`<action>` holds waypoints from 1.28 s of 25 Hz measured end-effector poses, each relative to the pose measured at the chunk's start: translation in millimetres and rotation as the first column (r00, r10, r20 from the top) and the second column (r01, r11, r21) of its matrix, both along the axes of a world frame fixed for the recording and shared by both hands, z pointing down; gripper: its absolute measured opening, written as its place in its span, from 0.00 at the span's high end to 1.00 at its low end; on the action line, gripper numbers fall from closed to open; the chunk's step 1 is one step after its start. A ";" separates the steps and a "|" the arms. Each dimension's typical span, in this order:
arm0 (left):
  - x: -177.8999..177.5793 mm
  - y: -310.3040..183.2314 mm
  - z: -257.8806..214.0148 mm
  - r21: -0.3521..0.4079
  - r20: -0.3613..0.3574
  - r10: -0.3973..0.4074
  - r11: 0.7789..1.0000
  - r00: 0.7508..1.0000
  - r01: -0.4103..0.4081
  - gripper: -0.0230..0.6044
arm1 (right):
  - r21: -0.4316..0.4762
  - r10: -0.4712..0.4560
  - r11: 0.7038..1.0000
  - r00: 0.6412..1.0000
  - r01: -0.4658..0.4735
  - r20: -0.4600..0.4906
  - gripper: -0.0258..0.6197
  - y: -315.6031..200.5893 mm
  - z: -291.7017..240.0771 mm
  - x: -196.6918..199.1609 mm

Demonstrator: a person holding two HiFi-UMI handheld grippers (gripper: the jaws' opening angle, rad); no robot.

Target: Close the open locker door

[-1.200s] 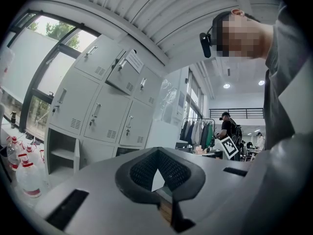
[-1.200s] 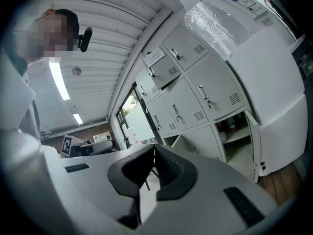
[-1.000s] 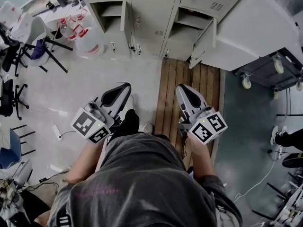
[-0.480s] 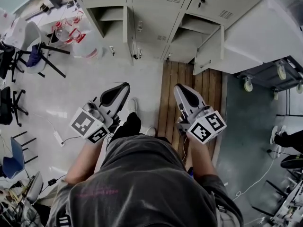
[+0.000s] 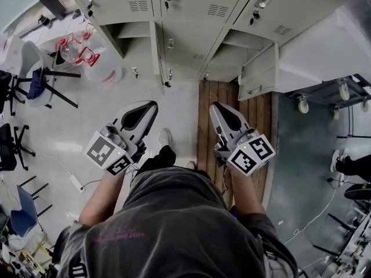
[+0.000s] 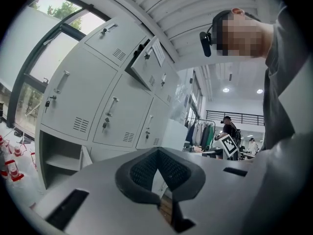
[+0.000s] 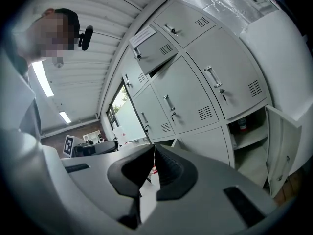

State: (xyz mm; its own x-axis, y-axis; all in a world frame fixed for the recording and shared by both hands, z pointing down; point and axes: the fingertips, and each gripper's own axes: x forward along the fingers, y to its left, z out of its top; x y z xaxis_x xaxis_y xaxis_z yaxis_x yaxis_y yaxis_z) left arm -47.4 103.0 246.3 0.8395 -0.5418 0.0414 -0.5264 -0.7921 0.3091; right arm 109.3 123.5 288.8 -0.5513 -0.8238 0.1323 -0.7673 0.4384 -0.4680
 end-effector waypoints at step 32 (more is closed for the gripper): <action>-44.1 -95.0 3.0 0.005 -0.049 0.107 0.994 0.993 -0.107 0.94 | -0.025 0.127 0.991 0.990 -0.129 -0.066 0.92 -76.2 -3.8 -38.6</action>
